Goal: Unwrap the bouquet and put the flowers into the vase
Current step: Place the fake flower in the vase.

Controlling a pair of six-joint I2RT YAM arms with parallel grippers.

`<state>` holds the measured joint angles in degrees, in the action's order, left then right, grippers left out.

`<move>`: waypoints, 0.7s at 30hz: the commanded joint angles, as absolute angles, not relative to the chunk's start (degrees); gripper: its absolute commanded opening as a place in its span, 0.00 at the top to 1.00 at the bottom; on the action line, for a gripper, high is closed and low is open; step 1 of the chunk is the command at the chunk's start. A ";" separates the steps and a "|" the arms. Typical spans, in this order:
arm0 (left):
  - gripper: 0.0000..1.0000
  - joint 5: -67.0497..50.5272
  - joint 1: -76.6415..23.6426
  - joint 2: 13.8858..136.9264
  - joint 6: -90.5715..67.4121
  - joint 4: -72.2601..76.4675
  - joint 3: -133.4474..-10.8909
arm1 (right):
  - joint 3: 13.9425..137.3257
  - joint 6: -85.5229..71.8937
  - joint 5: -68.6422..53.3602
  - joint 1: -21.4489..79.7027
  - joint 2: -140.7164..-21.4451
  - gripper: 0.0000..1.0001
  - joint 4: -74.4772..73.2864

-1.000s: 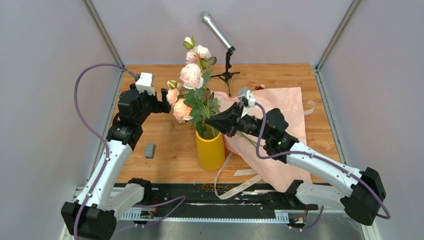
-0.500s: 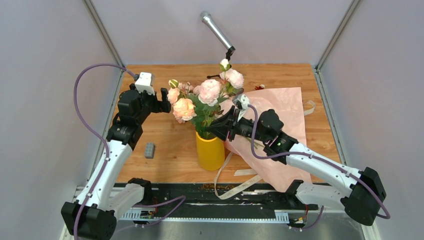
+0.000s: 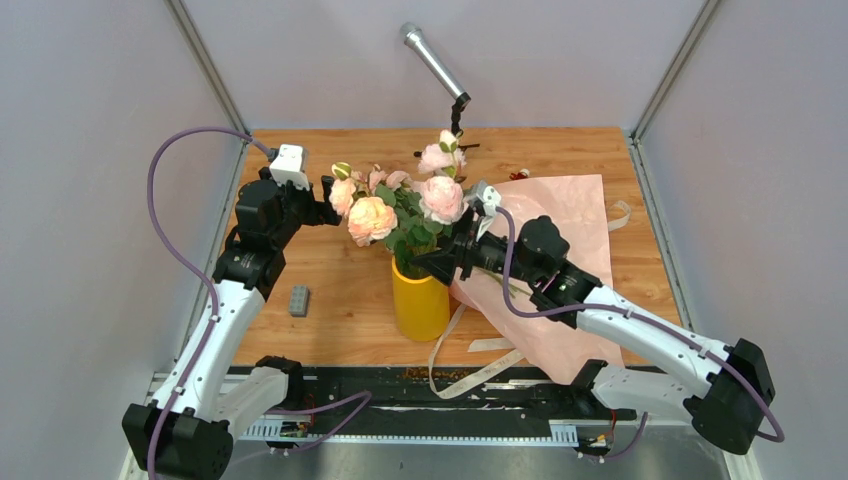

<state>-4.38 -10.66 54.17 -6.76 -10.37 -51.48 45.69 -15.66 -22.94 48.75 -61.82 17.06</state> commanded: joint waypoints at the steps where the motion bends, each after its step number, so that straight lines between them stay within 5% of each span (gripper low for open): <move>1: 0.00 -4.22 -10.28 53.01 -7.30 -7.64 -51.83 | 48.75 -14.24 -19.55 49.22 -59.33 0.41 16.11; 11: 0.00 -4.14 -10.28 52.82 -7.23 -7.66 -51.86 | 48.88 -15.37 -16.60 49.15 -56.85 0.40 15.20; 21: 0.00 -4.11 -10.28 52.82 -7.21 -7.72 -51.82 | 48.02 -17.63 -15.34 49.15 -57.75 0.68 16.32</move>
